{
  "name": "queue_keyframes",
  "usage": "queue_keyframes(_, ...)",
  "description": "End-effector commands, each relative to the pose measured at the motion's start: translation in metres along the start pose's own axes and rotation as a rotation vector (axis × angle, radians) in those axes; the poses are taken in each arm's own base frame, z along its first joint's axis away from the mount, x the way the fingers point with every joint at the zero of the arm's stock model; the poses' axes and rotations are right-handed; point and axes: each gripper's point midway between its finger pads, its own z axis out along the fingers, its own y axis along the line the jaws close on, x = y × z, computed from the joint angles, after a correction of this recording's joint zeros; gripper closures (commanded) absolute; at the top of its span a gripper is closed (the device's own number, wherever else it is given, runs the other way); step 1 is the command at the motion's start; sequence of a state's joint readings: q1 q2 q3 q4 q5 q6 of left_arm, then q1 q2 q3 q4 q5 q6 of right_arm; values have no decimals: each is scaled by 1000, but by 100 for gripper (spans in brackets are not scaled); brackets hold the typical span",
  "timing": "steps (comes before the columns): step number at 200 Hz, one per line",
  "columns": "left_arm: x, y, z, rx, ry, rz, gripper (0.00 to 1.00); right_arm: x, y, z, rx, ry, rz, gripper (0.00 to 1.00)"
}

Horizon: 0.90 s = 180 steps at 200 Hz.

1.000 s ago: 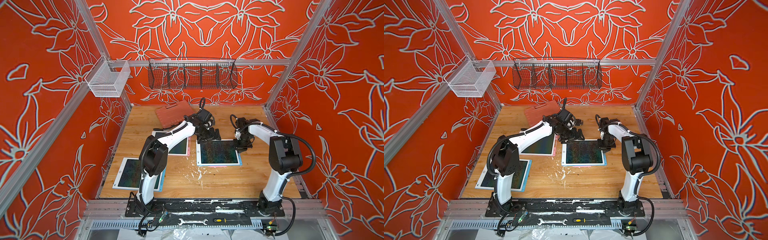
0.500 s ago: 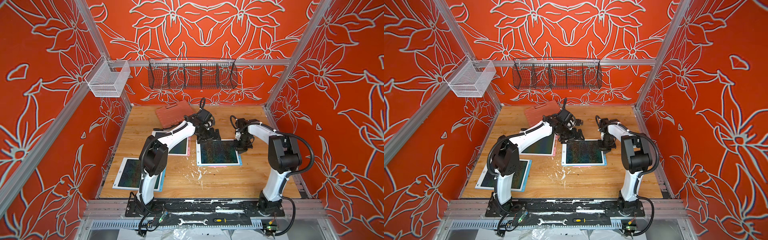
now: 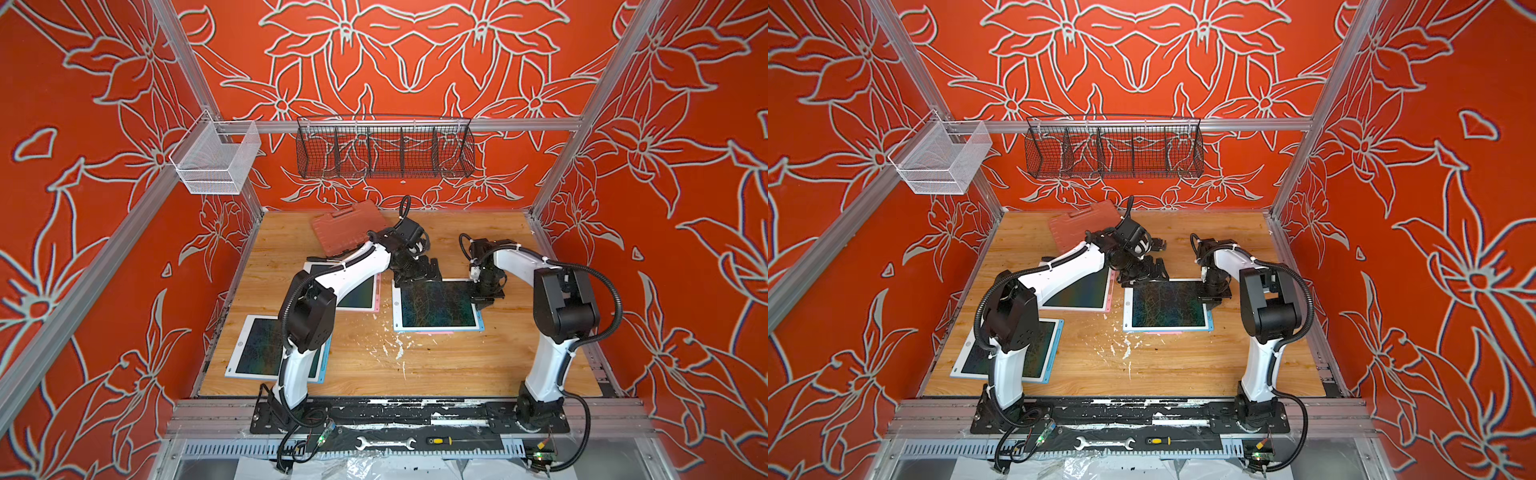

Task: Place the stylus back onto the writing tablet
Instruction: Place the stylus on the writing tablet.

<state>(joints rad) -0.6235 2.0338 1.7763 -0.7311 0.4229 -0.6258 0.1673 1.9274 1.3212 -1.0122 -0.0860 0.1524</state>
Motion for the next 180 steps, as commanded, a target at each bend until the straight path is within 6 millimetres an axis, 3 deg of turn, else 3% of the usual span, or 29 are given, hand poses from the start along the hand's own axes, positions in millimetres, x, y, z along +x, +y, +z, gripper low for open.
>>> queue_keyframes(1,0,1,3,-14,11,6,3,5,-5,3,23,37,0,100)
queue_keyframes(38,-1,1,2,-10,8,9,3,5,-7,4,29,41,4,100)
queue_keyframes(96,-1,1,2,-6,10,9,3,4,-7,1,29,30,7,90)
queue_keyframes(180,0,0,2,-6,13,9,3,-1,-6,-1,26,11,11,88)
